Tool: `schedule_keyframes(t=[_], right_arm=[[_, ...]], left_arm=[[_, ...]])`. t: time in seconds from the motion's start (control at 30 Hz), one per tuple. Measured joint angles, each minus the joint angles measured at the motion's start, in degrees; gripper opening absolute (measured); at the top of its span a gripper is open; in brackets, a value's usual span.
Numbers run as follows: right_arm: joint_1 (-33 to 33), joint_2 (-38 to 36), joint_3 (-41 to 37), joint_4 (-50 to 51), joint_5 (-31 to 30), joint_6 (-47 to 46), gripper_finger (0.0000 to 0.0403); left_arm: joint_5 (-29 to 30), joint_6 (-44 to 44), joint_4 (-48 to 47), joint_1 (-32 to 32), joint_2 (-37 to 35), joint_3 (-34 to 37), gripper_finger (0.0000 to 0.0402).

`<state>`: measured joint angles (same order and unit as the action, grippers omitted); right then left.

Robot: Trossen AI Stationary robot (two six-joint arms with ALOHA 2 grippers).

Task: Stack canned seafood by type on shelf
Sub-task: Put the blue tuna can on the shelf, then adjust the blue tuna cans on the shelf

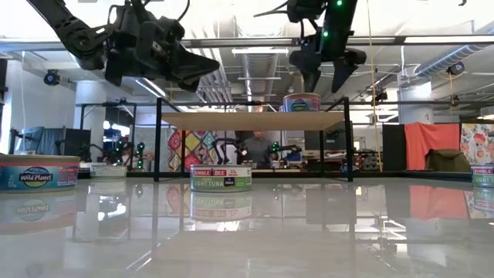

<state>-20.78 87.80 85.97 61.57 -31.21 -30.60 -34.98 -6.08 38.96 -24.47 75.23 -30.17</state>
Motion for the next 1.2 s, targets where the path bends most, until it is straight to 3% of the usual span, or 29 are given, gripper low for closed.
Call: schedule_keyframes(t=[0.37,0.5,0.67,1.2], right_arm=[[0.16,0.07,-0.02,-11.41,-1.07,3.91,0.0398],[-1.53,1.28,0.0,-17.79,-6.34,5.04,0.0398],[-5.39,2.45,-0.02,-18.78,-11.94,5.13,0.0398],[-9.94,6.81,-0.02,-19.9,-8.8,4.67,0.0398]], left_arm=[[-0.01,-0.19,3.07,0.45,-1.58,0.0,0.0],[-0.03,-0.06,3.69,1.12,-1.58,0.0,0.0],[-0.03,-0.35,3.74,1.29,-1.6,0.0,0.0],[-0.07,-0.9,3.69,1.29,-1.6,0.0,0.0]])
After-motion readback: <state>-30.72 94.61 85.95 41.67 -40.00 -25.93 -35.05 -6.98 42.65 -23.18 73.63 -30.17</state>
